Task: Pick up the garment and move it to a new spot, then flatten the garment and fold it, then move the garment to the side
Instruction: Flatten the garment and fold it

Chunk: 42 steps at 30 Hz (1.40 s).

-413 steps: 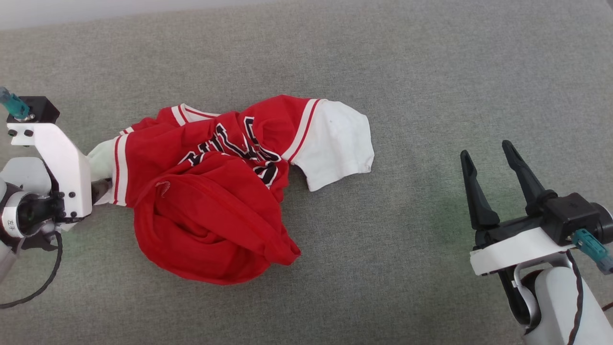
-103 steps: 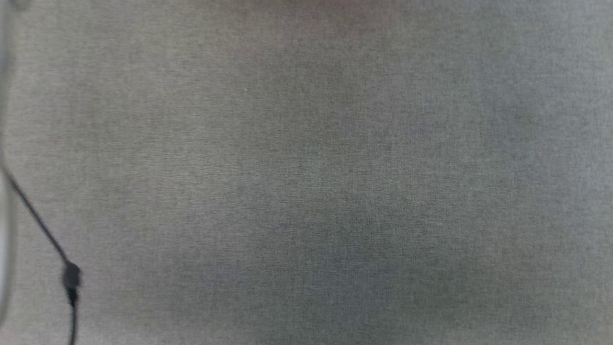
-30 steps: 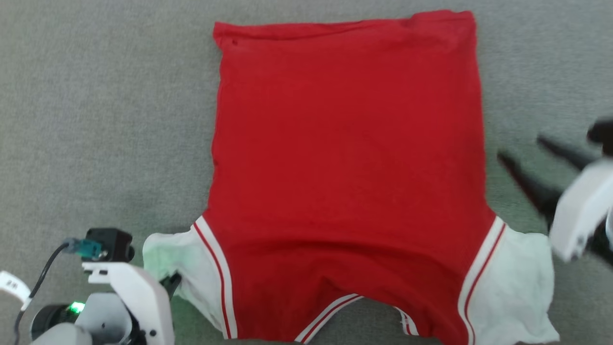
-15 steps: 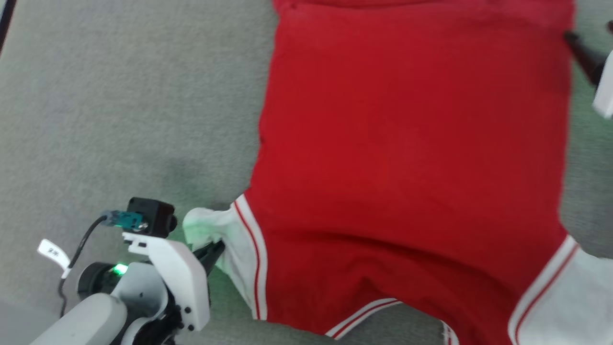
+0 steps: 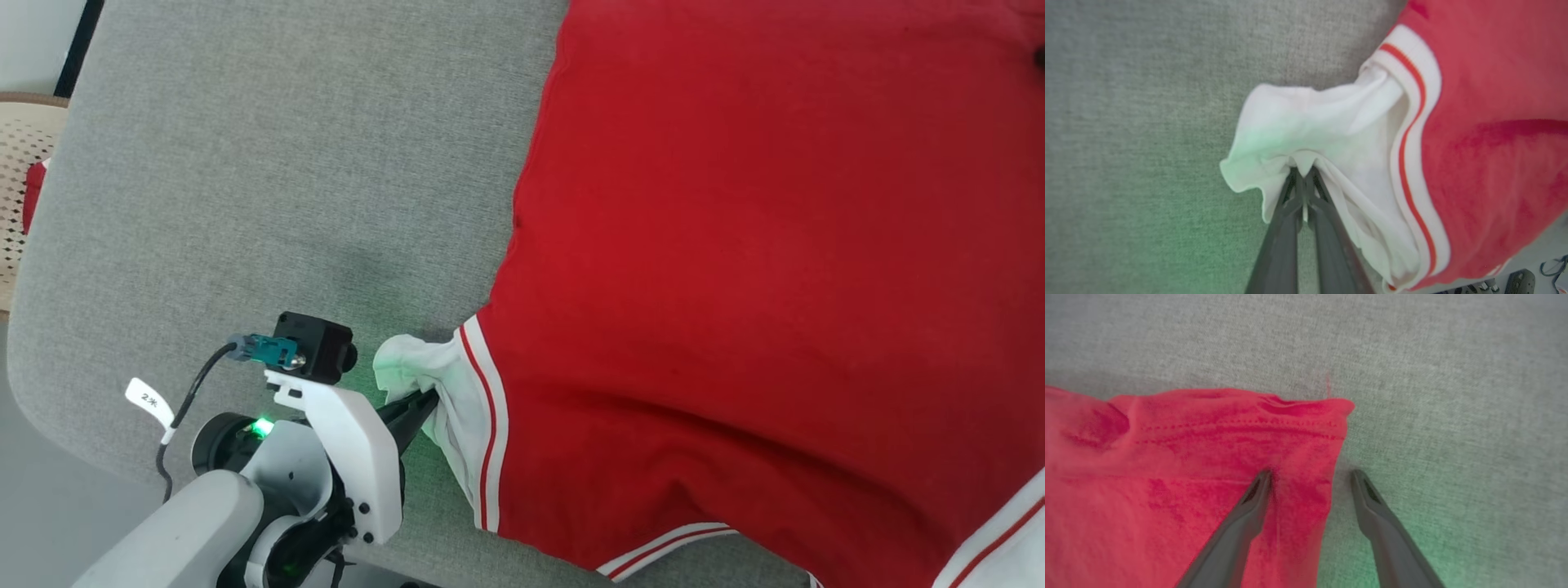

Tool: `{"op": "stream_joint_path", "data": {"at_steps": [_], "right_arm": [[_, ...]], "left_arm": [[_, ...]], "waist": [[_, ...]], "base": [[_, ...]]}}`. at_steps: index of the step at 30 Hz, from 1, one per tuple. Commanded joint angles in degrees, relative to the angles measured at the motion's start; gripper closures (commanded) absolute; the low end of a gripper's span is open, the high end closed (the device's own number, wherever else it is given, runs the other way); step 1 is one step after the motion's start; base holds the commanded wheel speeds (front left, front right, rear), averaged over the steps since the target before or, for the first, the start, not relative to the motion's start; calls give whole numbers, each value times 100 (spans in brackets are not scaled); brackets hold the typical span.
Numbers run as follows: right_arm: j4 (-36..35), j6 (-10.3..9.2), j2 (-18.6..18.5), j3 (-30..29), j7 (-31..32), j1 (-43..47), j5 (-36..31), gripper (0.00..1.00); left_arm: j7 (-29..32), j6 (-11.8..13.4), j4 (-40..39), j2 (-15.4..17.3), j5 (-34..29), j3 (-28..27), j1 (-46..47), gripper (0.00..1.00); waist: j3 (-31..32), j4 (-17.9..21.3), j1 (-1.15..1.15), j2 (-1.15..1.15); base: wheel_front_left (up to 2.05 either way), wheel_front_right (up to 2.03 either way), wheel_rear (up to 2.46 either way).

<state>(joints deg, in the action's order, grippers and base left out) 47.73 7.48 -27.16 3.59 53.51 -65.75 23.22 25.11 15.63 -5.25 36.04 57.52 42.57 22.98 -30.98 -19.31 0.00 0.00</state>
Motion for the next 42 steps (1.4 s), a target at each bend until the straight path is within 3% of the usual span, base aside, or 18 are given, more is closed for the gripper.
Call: {"op": "stream_joint_path", "data": {"at_steps": [1,2,10,16,23,28,34,35,36,37,42], "right_arm": [[522,1,216,157,455,646,-25,58],[570,2,220,196,509,664,-67,100],[-285,1,16,824,327,978,239,100],[-1639,1,-350,1328,489,1876,1000,100],[-3361,1,-598,1346,760,3379,1764,100],[-4424,0,-420,1016,832,4805,1895,100],[-4635,-1,96,711,474,5686,1543,100],[-4579,-1,170,718,310,5737,1421,93],[-4500,-6,231,688,143,5763,1308,54],[-4437,-14,328,659,7,5770,1279,0],[-4565,-26,427,476,-317,5805,1158,0]], "left_arm": [[30,59,266,48,-9,56,-76,100],[22,46,295,29,-1,56,-63,100],[-146,97,423,139,34,-126,-100,100],[-214,231,304,383,43,-318,-171,100],[-201,438,45,679,63,-462,-349,100],[-112,575,-206,865,83,-516,-433,100],[-51,611,-274,891,50,-495,-381,100],[-50,601,-262,880,44,-480,-376,100],[-48,578,-259,857,51,-467,-371,100],[-54,570,-249,840,62,-462,-366,100],[-74,578,-213,827,80,-447,-425,100]], "waist": [[5,7,0,0],[13,18,0,0],[197,480,0,0],[388,1036,0,0],[576,1633,0,0],[660,1956,0,0],[673,2122,0,0],[680,2143,0,0],[686,2155,0,0],[698,2172,0,0],[794,2219,0,0]], "base": [[0,0,0],[0,0,0],[0,0,0],[0,0,0],[0,0,0],[0,0,0],[0,0,0],[0,0,0],[0,0,0],[0,0,0],[0,0,0]]}}
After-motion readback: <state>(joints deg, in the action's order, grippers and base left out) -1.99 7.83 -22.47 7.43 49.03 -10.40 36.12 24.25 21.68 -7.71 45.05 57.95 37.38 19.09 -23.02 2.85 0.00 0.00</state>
